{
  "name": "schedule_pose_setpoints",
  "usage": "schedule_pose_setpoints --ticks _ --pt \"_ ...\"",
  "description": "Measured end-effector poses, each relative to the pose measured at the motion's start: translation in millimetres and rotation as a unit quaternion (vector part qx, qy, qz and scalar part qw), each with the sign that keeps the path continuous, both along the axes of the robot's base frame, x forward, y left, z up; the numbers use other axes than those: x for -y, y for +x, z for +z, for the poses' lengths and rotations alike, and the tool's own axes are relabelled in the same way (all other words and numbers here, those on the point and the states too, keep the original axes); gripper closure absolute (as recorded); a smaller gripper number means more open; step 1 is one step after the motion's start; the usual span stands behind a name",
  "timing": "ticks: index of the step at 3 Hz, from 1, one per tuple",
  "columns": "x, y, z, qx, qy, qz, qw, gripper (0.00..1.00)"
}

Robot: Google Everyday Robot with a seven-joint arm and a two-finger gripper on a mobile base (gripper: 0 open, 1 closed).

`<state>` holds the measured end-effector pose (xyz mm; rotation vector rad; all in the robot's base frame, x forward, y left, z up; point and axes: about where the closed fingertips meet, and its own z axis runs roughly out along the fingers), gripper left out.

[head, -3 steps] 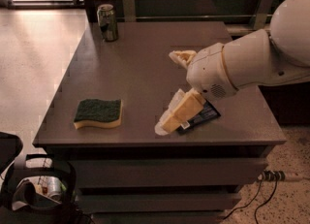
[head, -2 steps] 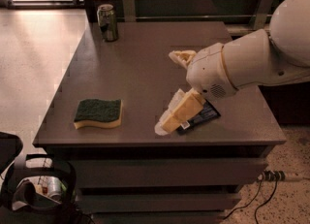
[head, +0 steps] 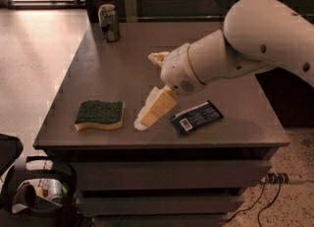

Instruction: Move sponge near green can

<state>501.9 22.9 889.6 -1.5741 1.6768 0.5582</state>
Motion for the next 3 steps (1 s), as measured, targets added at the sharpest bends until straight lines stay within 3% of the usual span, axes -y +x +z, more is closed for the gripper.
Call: schedule_pose_setpoints --ticks 1,3 --pt "-30 9 -20 -0.005 0.01 0.017 0.9998 0.0" --pt "-69 9 -58 -0.031 0.025 0.049 0.998 0.0"
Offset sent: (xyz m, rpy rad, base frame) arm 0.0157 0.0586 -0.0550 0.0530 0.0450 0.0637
